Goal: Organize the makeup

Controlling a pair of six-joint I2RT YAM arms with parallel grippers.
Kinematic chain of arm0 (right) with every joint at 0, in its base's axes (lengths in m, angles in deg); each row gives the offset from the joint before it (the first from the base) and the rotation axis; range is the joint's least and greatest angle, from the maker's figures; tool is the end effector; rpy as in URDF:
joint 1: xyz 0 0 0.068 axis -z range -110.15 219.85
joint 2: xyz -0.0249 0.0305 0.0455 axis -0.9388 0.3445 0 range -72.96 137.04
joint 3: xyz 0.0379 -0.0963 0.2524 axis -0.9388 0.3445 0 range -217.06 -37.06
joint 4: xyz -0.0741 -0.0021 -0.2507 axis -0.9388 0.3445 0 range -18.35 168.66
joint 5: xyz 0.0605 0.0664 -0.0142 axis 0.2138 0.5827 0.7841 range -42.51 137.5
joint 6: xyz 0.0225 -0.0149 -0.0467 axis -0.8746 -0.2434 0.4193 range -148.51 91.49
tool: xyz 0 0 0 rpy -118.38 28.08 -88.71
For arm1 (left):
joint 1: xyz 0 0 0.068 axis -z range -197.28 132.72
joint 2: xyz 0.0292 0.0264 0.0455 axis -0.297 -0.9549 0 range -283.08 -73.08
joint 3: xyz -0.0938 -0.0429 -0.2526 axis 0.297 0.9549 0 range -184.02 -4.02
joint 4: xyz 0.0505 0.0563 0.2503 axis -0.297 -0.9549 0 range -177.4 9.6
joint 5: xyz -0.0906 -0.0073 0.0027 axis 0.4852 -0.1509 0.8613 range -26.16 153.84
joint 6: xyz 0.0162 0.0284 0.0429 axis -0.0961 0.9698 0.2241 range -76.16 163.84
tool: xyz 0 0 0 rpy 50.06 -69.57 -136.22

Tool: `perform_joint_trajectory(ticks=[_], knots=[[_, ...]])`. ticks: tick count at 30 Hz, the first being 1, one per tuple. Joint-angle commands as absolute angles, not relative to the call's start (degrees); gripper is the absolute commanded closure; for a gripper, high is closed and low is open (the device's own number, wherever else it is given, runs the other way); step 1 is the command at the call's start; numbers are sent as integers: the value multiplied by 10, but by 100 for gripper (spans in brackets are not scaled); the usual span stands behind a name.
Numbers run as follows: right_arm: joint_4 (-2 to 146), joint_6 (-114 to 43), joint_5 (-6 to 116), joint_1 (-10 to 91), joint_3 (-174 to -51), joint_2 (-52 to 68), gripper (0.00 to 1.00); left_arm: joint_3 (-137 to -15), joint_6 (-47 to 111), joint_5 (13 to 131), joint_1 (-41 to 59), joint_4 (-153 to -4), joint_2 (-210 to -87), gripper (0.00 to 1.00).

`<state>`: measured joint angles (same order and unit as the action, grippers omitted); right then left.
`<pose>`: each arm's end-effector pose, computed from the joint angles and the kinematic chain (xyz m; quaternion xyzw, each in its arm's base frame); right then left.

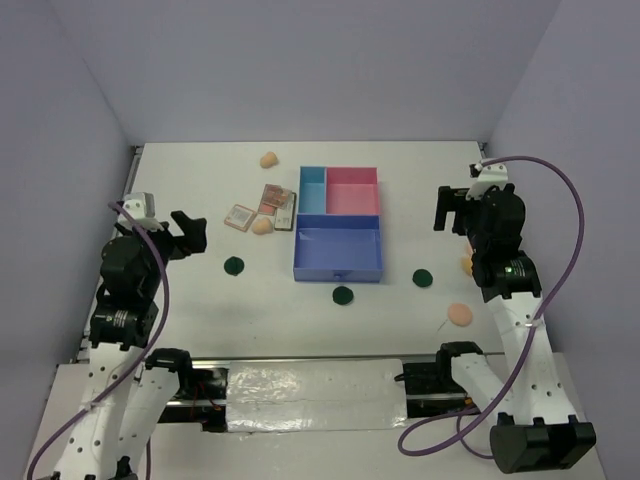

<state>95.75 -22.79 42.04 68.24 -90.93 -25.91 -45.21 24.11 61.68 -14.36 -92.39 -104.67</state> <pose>0.1809 0.0018 0.3629 -0.0233 0.8045 -0.0595 0.5905 0.1361 -0.0057 0.3473 -0.1183 0.7119 -0.1226 0.6813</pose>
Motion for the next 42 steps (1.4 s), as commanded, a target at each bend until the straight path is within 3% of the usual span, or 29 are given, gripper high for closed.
perform_joint_trajectory(ticks=[1, 4, 7, 10, 13, 14, 16, 17, 19, 20, 21, 22, 23, 25, 26, 27, 33, 42], knots=[[964, -229, 425, 683, -921, -265, 0, -443, 243, 657, -144, -957, -1074, 1], [946, -165, 512, 683, -889, -287, 0, -442, 242, 666, -144, -953, -1079, 1], [941, -4, 639, 682, -844, -345, 1, -439, 240, 671, -144, -953, -1079, 1], [959, 39, 700, 678, -815, -367, 0, -441, 241, 679, -144, -956, -1080, 9], [966, 28, 693, 678, -800, -351, 1, -436, 236, 693, -144, -951, -1079, 33], [974, 29, 680, 677, -802, -339, 0, -435, 235, 698, -143, -950, -1080, 55], [1015, 51, 681, 677, -821, -288, 4, -430, 229, 705, -144, -951, -1084, 75], [1041, 68, 704, 677, -832, -267, 24, -430, 221, 711, -144, -953, -1086, 93], [1101, 89, 725, 679, -857, -202, 49, -427, 206, 713, -144, -958, -1095, 99], [1137, 103, 750, 681, -864, -182, 70, -428, 204, 717, -144, -960, -1107, 93], [1149, 123, 755, 682, -871, -150, 68, -429, 201, 719, -143, -964, -1114, 88], [1151, 119, 753, 683, -869, -136, 61, -430, 197, 723, -144, -967, -1122, 82], [1142, 113, 738, 684, -865, -126, 44, -430, 195, 727, -143, -973, -1138, 64], [1138, 107, 722, 686, -856, -92, 35, -430, 195, 732, -144, -975, -1154, 44], [1138, 101, 712, 686, -855, -80, 35, -431, 195, 734, -143, -976, -1172, 28], [1143, 101, 705, 689, -856, -56, 34, -432, 197, 736, -144, -978, -1181, 22], [1129, 76, 675, 694, -843, 11, 33, -436, 194, 734, -144, -968, -1226, 18], [1092, 44, 648, 726, -856, 91, 46, -437, 203, 725, -143, -967, -1250, 19]])
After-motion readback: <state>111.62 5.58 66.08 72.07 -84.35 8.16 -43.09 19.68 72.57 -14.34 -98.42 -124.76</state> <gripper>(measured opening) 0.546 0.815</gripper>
